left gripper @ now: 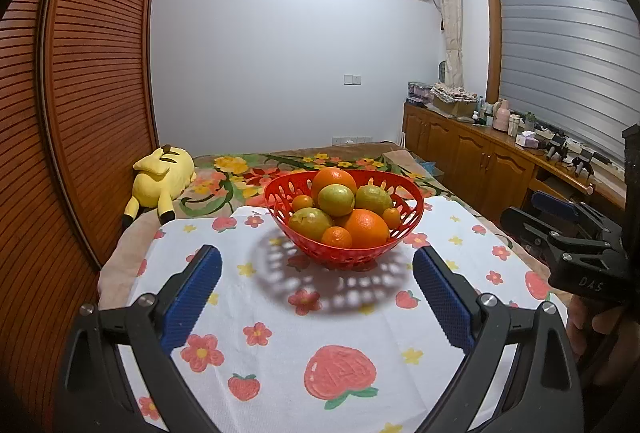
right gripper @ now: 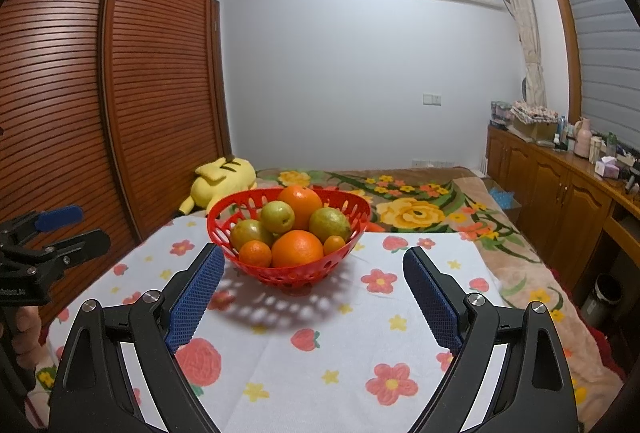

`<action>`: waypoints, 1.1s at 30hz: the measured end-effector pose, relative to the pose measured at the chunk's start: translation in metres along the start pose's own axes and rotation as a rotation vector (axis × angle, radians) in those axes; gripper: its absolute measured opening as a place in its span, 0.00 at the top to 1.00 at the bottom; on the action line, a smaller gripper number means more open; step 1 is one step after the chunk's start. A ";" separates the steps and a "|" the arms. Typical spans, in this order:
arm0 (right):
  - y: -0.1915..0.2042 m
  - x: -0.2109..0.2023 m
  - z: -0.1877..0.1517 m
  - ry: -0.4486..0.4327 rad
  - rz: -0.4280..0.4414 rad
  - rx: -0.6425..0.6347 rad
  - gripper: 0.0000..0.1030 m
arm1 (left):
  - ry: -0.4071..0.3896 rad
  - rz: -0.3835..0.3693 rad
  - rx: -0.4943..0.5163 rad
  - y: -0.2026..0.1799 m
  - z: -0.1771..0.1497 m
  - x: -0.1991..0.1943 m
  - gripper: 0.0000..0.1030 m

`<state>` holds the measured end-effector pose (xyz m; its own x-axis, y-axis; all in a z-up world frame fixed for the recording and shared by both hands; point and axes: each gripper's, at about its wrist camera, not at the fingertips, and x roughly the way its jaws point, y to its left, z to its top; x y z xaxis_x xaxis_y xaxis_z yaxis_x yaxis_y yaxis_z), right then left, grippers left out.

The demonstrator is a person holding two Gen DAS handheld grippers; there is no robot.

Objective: Organize fruits

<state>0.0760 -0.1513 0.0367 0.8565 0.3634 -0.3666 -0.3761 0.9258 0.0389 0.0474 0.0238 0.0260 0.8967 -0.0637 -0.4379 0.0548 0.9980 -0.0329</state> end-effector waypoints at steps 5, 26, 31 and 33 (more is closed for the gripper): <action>0.001 0.000 0.000 0.001 0.002 -0.001 0.10 | 0.000 0.000 0.000 -0.001 0.000 0.000 0.05; 0.002 -0.001 0.000 0.001 0.000 -0.002 0.10 | 0.001 -0.001 -0.003 -0.003 0.001 -0.002 0.05; 0.002 0.000 0.000 0.001 0.000 -0.002 0.10 | 0.000 0.000 -0.002 -0.004 0.001 -0.002 0.05; 0.003 0.000 0.000 0.001 -0.001 -0.003 0.10 | 0.000 0.000 -0.002 -0.004 0.001 -0.002 0.05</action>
<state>0.0747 -0.1491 0.0370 0.8564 0.3626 -0.3676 -0.3764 0.9258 0.0362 0.0455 0.0201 0.0283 0.8967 -0.0640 -0.4381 0.0544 0.9979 -0.0346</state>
